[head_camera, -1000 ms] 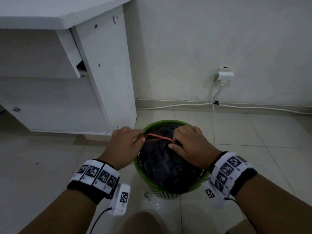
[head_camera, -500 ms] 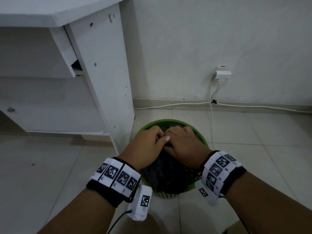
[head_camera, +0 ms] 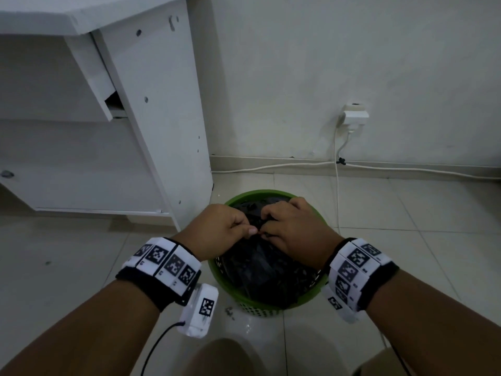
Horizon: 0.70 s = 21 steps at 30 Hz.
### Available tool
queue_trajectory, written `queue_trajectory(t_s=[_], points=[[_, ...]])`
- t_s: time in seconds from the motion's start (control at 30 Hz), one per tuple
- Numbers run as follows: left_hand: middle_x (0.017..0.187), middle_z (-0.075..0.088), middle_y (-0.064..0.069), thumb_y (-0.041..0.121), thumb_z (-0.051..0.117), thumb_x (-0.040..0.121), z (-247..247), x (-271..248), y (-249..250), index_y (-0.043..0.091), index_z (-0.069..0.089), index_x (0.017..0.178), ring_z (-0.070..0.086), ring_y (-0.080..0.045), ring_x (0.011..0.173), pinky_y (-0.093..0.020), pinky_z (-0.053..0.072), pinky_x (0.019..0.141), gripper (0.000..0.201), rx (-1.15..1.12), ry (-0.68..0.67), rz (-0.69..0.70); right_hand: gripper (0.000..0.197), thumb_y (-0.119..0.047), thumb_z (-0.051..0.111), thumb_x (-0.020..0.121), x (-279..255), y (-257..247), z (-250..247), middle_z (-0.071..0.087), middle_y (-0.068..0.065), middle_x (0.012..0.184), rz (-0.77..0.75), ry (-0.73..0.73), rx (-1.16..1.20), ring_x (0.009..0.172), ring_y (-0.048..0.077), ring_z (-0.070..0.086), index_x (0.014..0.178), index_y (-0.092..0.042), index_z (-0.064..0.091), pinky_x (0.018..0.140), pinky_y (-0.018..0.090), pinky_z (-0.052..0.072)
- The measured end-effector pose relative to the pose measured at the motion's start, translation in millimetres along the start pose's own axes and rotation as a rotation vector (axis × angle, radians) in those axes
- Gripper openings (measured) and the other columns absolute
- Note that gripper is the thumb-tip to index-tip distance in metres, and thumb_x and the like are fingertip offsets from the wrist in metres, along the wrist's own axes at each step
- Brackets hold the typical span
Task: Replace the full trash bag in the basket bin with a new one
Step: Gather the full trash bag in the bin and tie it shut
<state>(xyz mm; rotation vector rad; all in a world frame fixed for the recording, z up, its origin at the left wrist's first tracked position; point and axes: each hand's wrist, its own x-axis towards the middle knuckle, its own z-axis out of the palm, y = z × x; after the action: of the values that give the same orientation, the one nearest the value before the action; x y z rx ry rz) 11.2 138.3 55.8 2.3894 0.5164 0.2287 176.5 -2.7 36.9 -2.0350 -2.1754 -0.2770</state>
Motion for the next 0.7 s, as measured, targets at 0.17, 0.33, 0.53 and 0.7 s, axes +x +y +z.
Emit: queue_trajectory(t_s=[0.17, 0.33, 0.53, 0.7], points=[[0.055, 0.056, 0.012, 0.029, 0.070, 0.093, -0.1, -2.7, -7.2, 0.009, 0.072, 0.072, 0.052, 0.001, 0.052, -0.017, 0.037, 0.053, 0.028, -0.011, 0.057, 0.026, 0.030, -0.039, 0.042, 0.088, -1.0, 8.2, -3.2, 0.061, -0.001, 0.107, 0.021, -0.062, -0.016, 0.099, 0.023, 0.061, 0.092, -0.026, 0.069, 0.087, 0.039, 0.028], [0.060, 0.059, 0.006, 0.028, 0.067, 0.094, 8.4, -7.1, -6.7, 0.010, 0.068, 0.073, 0.051, -0.003, 0.055, -0.022, 0.039, 0.057, 0.028, 0.013, 0.113, -0.026, 0.040, -0.049, 0.045, 0.087, -6.6, 5.7, 0.7, 0.049, 0.001, 0.132, 0.175, 0.008, 0.204, 0.122, 0.024, 0.050, 0.121, -0.033, 0.060, 0.098, 0.040, 0.031], [0.071, 0.066, -0.007, 0.026, 0.058, 0.100, 11.3, -9.4, -2.9, 0.008, 0.064, 0.078, 0.062, -0.021, 0.067, -0.035, 0.048, 0.063, 0.028, -0.006, 0.214, -0.115, 0.093, -0.072, 0.062, 0.072, -38.4, 7.9, -8.3, 0.051, -0.009, 0.128, 0.458, 0.041, 0.494, 0.119, 0.013, 0.049, 0.148, -0.028, 0.030, 0.104, 0.038, 0.040], [0.072, 0.056, -0.002, 0.030, 0.047, 0.104, 18.9, -6.5, 10.1, 0.012, 0.055, 0.084, 0.054, -0.021, 0.069, -0.033, 0.036, 0.058, 0.028, 0.067, 0.187, -0.153, 0.054, -0.045, 0.064, 0.090, -50.0, 10.6, -15.0, 0.062, -0.002, 0.131, 0.546, -0.128, 0.532, 0.117, 0.014, 0.058, 0.138, -0.023, 0.052, 0.095, 0.025, 0.047]])
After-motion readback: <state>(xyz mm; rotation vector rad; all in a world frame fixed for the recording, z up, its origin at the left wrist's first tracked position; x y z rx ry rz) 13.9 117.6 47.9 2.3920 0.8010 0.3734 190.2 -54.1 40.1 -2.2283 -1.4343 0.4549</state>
